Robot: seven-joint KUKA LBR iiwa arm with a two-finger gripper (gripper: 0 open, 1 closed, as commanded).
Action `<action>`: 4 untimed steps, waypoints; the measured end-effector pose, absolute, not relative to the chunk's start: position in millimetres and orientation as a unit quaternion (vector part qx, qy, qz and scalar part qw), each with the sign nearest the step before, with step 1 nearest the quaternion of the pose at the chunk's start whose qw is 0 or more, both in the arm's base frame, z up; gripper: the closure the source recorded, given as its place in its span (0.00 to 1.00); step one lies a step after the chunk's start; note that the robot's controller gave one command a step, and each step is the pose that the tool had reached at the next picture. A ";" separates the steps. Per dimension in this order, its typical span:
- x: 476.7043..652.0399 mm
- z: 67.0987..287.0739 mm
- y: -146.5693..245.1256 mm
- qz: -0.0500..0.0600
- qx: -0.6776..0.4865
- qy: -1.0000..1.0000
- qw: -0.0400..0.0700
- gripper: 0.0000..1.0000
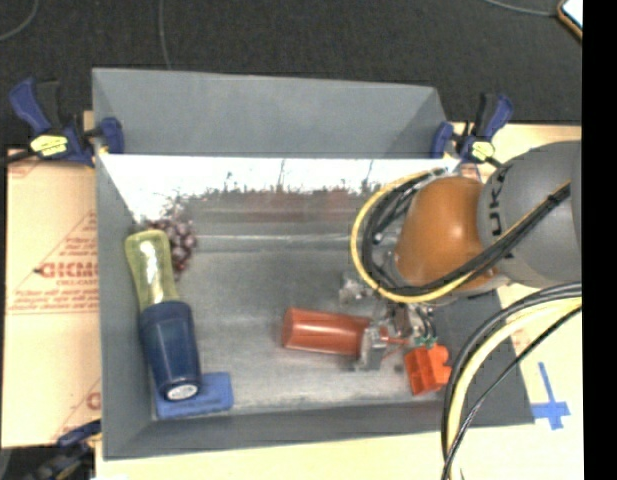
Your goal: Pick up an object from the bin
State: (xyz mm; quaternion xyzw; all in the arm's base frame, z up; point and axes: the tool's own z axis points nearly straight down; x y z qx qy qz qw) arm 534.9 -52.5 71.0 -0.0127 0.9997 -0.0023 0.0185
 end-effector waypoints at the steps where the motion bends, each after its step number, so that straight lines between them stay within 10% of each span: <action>1: 533.3 71.1 -98.6 -0.005 0.005 1.000 0.023 0.00; 3: 524.4 70.8 -40.4 -0.003 0.042 0.999 0.021 0.00; 4: 534.1 77.4 -61.1 -0.003 0.004 1.000 0.023 1.00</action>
Offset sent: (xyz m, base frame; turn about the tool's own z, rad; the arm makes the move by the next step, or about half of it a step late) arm -0.0030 -0.0078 -0.0010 0.0151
